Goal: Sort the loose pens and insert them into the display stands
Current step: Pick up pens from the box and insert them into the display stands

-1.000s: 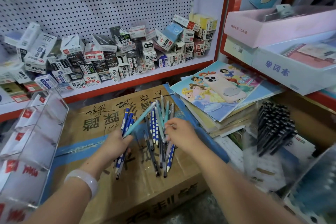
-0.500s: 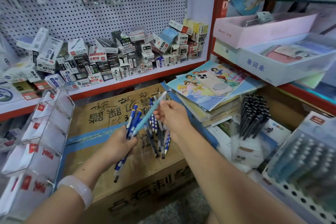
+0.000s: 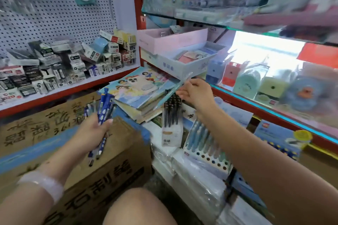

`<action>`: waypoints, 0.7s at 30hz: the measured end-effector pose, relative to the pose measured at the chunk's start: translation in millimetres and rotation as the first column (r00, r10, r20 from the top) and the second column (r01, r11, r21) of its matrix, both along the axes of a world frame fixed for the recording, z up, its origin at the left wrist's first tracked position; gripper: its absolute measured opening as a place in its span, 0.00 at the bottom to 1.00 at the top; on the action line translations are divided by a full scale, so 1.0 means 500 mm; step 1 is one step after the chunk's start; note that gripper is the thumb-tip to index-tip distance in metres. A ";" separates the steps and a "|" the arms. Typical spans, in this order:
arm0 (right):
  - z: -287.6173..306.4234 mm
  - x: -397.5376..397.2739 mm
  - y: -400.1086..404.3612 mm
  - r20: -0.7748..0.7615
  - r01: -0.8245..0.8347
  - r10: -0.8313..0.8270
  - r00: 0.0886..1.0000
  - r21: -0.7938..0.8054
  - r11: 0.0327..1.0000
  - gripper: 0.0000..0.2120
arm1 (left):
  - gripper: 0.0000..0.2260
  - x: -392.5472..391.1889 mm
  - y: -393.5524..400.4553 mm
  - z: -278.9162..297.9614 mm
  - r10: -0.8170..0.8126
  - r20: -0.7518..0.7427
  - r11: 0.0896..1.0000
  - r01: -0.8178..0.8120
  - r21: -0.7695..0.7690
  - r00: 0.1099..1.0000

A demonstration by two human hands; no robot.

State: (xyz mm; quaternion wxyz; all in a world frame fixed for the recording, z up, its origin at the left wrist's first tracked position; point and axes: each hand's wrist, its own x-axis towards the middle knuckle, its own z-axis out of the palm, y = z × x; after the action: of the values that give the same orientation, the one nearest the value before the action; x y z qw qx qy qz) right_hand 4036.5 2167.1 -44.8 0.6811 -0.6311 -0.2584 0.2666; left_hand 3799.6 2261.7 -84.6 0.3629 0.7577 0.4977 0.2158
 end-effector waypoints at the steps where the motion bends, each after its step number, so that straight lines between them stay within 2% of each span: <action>1: 0.009 0.030 -0.029 0.053 0.027 -0.026 0.998 -0.019 0.999 0.07 | 0.07 0.031 -0.014 0.006 -0.038 0.012 0.999 0.038 0.008 0.999; 6: 0.041 0.131 -0.163 0.208 0.142 -0.118 0.971 -0.104 0.984 0.09 | 0.06 0.182 -0.094 0.024 -0.176 0.157 0.984 0.174 0.027 0.972; 9: 0.027 0.167 -0.220 0.262 0.213 -0.171 0.950 -0.139 0.967 0.05 | 0.02 0.252 -0.153 0.012 -0.236 0.262 0.970 0.244 0.000 0.936; 10: 0.017 0.174 -0.238 0.294 0.222 -0.171 0.940 -0.149 0.964 0.04 | 0.05 0.272 -0.172 0.000 -0.244 0.298 0.965 0.262 -0.023 0.923; 13: -0.037 0.179 -0.288 0.435 0.244 -0.136 0.890 -0.203 0.948 0.07 | 0.08 0.309 -0.224 -0.045 -0.237 0.382 0.940 0.310 -0.141 0.893; 16: -0.103 0.163 -0.326 0.621 0.310 -0.062 0.782 -0.300 0.902 0.04 | 0.08 0.310 -0.249 -0.099 -0.232 0.382 0.917 0.332 -0.220 0.895; 21: -0.183 0.126 -0.340 0.655 0.322 0.056 0.753 -0.442 0.837 0.05 | 0.08 0.288 -0.238 -0.154 -0.171 0.364 0.905 0.292 -0.310 0.916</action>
State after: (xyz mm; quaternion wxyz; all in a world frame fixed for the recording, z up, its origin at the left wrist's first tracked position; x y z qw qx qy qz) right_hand 4099.4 1996.9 -136.2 0.3667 -0.8631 -0.3447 0.0425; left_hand 3943.3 2142.9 -161.7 0.5956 0.6865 0.3663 0.1994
